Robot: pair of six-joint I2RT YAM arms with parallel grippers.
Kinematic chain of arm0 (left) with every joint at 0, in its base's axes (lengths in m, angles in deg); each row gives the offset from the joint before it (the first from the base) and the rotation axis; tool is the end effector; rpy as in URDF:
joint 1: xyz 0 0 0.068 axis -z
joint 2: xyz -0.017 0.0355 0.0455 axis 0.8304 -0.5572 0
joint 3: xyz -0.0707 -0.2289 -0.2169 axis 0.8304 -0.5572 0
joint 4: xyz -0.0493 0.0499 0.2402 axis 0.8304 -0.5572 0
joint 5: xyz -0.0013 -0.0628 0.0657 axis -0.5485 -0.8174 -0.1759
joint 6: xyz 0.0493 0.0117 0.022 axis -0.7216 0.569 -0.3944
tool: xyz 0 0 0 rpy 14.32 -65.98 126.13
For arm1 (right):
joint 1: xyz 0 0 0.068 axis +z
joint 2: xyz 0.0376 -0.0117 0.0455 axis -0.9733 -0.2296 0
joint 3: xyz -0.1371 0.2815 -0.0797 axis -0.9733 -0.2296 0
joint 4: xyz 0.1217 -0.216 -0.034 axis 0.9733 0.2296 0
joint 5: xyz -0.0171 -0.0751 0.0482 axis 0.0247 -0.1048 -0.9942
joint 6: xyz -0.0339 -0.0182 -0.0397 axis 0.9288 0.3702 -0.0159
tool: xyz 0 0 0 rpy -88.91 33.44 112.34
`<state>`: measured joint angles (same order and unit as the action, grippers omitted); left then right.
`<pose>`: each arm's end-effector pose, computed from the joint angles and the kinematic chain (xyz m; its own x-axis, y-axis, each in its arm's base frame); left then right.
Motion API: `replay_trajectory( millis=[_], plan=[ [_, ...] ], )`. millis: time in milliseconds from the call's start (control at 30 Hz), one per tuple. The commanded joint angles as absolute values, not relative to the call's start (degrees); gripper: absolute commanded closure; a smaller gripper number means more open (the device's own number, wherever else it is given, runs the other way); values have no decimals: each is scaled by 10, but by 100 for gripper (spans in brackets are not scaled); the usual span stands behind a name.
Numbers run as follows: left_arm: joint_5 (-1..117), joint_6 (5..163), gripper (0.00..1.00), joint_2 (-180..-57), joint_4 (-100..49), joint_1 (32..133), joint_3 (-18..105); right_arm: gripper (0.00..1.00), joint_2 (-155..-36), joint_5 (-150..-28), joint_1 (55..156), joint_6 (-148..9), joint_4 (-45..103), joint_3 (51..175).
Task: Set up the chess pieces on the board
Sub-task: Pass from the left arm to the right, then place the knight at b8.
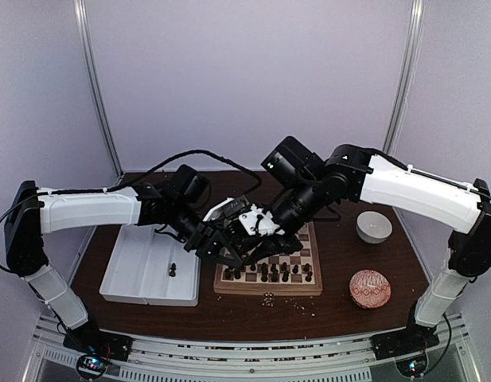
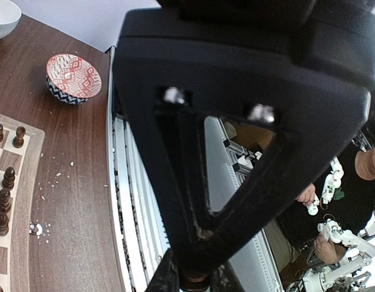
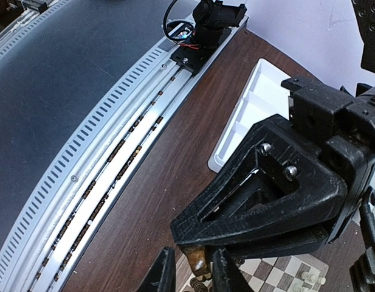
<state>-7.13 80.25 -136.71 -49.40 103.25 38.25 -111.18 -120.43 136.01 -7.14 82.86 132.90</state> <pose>0.1987 -0.2670 0.3169 -0.5844 0.5743 -0.5732 0.5749 -0.2055 -0.7920 0.1579 0.3122 0.3992 0.4665 -0.4701 -0.7492 -0.8275 -0.5311 -0.1820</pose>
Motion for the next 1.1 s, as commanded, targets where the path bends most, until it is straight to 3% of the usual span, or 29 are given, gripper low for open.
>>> replay_trajectory(
  millis=[0, 200, 333, 633, 900, 1067],
  plan=[
    [-85, 791, 90, -1370, -487, 1033, 397, 79, -1123, -1202, 1371, -74, 825, 1338],
    [-84, 791, 90, -1369, -487, 1034, 394, 92, -1125, -1197, 1373, -76, 823, 1339],
    [-32, 779, 78, -1366, -519, 1032, 400, 99, -1120, -1171, 1373, -63, 851, 1348],
    [170, 816, 69, -1315, -491, 962, 373, 100, -1095, -1045, 1372, -35, 958, 1347],
    [375, 818, 67, -1257, -500, 920, 342, 100, -1143, -873, 1358, -41, 1072, 1322],
    [505, 825, 68, -1254, -521, 920, 335, 100, -1185, -830, 1338, -60, 1109, 1318]
  ],
)
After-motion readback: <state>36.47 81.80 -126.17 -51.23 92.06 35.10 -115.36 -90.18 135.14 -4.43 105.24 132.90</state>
